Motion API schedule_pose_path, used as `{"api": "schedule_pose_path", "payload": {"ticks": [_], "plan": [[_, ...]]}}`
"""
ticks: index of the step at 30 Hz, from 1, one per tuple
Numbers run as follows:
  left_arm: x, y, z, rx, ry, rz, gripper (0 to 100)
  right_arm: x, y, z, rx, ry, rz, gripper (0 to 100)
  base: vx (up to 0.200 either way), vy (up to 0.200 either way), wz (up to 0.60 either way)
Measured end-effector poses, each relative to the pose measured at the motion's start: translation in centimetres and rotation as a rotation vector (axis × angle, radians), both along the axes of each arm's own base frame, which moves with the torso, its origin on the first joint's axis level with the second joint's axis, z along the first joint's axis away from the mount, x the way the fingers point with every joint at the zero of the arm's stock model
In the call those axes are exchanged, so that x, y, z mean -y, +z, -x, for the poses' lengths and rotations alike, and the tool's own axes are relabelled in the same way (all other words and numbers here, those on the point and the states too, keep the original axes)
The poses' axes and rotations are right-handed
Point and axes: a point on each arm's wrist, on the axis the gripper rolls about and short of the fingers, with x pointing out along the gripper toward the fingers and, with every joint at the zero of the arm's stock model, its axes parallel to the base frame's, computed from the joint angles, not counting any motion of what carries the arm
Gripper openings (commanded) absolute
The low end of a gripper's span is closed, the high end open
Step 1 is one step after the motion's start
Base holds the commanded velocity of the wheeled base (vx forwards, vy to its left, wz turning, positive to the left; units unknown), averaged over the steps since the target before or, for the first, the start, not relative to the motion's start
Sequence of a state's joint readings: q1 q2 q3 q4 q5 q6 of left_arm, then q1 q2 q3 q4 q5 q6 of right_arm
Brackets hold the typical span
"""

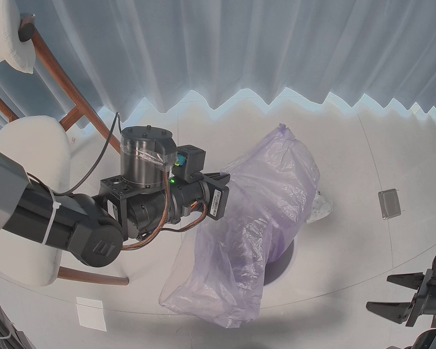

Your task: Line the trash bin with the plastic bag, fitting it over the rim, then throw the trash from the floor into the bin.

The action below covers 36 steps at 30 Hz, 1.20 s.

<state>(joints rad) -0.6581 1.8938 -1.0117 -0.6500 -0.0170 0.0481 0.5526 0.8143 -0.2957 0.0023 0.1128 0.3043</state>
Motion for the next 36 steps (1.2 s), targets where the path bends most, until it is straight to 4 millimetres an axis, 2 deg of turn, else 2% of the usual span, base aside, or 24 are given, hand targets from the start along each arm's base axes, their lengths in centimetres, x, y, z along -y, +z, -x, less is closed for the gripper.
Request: {"api": "schedule_pose_path", "payload": {"ticks": [7, 16, 25, 36], "plan": [[0.0, 0.0, 0.1, 0.0, 0.001, 0.0, 0, -1.0, -1.4, 0.0, -0.068, 0.137, 0.066, 100, 0.0, 0.0, 0.0], [0.5, -0.1, 0.4, -0.003, -0.016, -0.003, 0, -1.2, -4.3, 1.2, -0.145, 0.297, 0.184, 100, 0.0, 0.0, 0.0], [0.7, -0.3, 0.4, -0.007, -0.02, -0.005, 0, -2.4, -4.1, 0.7, -0.178, 0.386, 0.194, 100, 0.0, 0.0, 0.0], [0.7, -0.3, 0.3, -0.011, -0.016, 0.003, 0, -5.3, -4.3, -0.4, -0.196, 0.516, 0.257, 100, 0.0, 0.0, 0.0]]}}
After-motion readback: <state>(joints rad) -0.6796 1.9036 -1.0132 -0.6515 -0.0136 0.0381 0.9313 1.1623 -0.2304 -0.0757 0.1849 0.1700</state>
